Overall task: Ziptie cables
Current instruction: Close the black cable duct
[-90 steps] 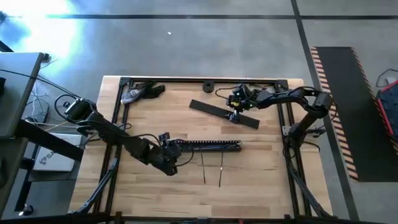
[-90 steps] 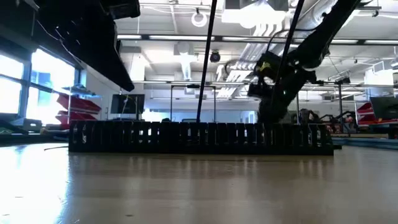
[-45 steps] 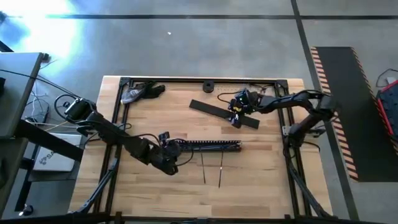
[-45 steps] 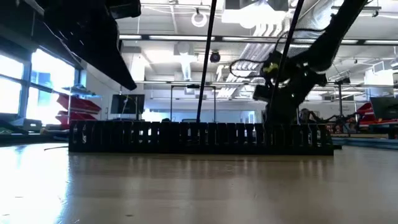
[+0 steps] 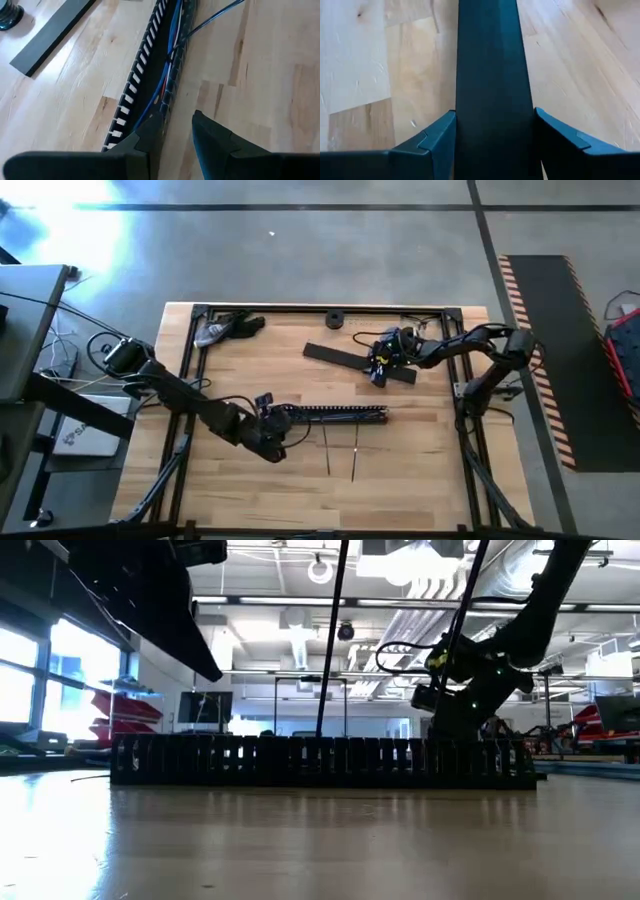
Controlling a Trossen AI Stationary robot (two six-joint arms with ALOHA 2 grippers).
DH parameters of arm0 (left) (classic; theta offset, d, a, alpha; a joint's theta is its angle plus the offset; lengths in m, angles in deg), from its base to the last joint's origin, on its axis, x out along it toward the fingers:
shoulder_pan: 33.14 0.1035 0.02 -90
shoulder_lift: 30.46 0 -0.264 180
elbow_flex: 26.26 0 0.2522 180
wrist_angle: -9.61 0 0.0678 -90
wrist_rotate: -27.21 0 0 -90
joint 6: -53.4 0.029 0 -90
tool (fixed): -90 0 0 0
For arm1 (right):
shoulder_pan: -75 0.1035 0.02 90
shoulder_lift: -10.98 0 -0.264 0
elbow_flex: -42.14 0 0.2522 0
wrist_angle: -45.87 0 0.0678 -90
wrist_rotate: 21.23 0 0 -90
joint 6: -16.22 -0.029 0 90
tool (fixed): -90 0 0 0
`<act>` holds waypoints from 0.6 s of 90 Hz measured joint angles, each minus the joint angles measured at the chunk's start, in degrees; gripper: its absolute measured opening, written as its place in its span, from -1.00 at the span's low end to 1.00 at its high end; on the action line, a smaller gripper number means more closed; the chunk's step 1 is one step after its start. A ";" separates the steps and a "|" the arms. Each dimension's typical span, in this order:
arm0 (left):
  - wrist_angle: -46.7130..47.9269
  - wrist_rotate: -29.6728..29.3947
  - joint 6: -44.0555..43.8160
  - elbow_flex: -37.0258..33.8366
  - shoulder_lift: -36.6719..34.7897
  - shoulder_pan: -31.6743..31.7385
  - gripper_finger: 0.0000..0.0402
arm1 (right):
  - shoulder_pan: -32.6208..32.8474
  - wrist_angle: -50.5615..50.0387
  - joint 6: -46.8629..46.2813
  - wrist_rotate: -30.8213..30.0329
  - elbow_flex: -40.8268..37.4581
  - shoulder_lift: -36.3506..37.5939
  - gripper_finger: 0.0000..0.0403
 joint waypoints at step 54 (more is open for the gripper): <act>0.02 -11.80 -3.57 0.09 -11.55 -3.04 -0.58 | 9.52 -16.38 -7.67 0.79 3.24 26.58 0.03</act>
